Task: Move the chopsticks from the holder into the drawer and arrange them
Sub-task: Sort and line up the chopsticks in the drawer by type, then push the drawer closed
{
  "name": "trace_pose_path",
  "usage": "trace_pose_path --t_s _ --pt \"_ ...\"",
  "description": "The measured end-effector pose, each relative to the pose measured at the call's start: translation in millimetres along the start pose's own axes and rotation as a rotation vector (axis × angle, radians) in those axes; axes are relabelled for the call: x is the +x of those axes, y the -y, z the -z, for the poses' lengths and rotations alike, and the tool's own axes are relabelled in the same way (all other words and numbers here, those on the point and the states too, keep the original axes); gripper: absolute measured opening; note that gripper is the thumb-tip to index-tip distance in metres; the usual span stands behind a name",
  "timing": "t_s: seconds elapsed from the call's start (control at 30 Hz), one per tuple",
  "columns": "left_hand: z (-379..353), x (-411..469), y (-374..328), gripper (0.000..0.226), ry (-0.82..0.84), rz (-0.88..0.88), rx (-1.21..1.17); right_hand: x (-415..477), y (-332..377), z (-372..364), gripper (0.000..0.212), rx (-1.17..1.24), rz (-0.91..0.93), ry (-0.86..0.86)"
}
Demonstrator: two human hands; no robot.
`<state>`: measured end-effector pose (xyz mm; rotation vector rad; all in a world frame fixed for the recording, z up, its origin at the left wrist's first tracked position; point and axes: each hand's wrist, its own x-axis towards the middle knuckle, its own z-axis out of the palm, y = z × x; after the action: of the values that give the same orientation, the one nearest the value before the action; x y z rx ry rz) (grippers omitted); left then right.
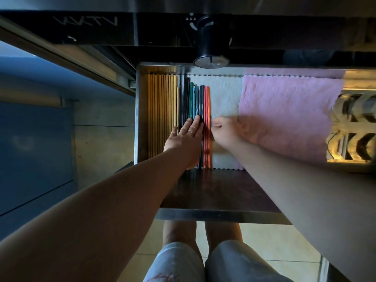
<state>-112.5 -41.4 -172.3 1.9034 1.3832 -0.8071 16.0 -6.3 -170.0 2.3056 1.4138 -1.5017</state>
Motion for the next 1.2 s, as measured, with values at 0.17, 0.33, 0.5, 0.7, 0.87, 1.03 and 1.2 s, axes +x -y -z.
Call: trace_pose_path --t_s 0.17,0.33,0.5,0.7,0.87,1.03,1.2 --pt "18.5 -18.8 -10.0 0.082 0.061 0.042 -0.118 -23.9 -0.4 16.0 0.038 0.122 -0.017 0.064" --pt "41.8 -64.9 -30.1 0.063 0.038 0.192 -0.491 -73.1 3.4 52.7 0.036 0.174 -0.052 0.092" --pt "67.9 -125.4 -59.7 0.048 -0.099 0.207 -0.63 -131.5 5.7 91.1 0.025 0.384 -0.101 0.024" --pt "82.9 -193.6 -90.2 0.039 -0.244 0.082 -0.709 -203.4 -0.5 133.7 0.012 0.586 -0.102 0.013" --pt "76.1 -229.7 -106.6 0.022 -0.359 0.082 -0.82 -241.1 -24.3 160.3 0.017 0.698 -0.185 0.058" --pt "60.7 -236.7 -117.8 0.019 -0.111 0.284 -1.048 -261.1 -52.2 169.6 0.021 0.754 -0.285 0.142" --pt "64.6 -234.3 -124.8 0.014 0.185 0.462 -1.387 -263.4 -72.6 170.0 0.037 0.939 -0.5 0.231"
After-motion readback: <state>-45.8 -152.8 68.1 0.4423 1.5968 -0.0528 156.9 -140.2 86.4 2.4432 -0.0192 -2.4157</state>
